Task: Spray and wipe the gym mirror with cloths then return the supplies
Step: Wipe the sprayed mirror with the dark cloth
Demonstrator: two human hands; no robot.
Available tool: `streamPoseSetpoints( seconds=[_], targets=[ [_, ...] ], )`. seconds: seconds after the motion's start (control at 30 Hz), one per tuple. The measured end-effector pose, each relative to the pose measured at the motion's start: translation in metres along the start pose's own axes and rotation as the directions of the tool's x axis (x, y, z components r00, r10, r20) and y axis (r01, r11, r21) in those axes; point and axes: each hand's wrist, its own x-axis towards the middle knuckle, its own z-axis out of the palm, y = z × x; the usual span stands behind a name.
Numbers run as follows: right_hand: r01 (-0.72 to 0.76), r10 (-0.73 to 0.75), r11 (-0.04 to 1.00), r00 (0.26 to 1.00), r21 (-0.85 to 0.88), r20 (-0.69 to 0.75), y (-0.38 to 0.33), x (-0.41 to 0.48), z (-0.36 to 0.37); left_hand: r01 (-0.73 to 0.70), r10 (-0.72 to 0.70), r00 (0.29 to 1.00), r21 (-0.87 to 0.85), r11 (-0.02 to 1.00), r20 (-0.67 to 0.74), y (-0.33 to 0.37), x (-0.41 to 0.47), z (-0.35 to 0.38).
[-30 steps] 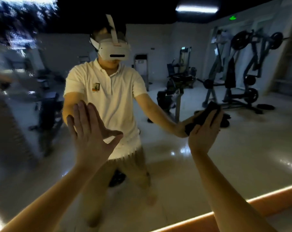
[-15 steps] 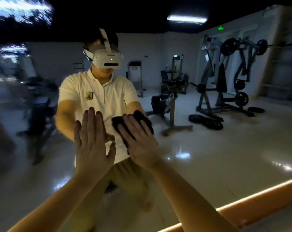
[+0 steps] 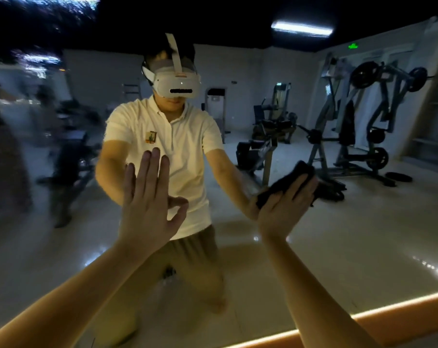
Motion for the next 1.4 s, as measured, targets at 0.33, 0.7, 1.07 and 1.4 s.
streamPoseSetpoints(
  seconds=[0.33, 0.7, 1.07, 1.4],
  targets=[
    [0.575, -0.579, 0.815, 0.803, 0.069, 0.142, -0.157, -0.068, 0.038, 0.066, -0.064, 0.996, 0.048, 0.997, -0.056, -0.072, -0.010, -0.033],
    [0.948, -0.955, 0.245, 0.201, 0.200, 0.217, -0.276, -0.021, 0.039, 0.186, -0.171, 0.979, 0.133, 0.974, -0.112, -0.140, 0.034, -0.093],
    [0.851, -0.856, 0.516, 0.507, 0.093, 0.102, -0.365, 0.063, 0.024, 0.347, -0.312, 0.931, 0.199, 0.917, -0.187, -0.165, 0.134, -0.126],
    [0.972, -0.974, 0.189, 0.168, 0.136, 0.150, -0.364, 0.126, 0.005, 0.424, -0.392, 0.903, 0.222, 0.878, -0.174, -0.187, 0.187, -0.141]
  ],
)
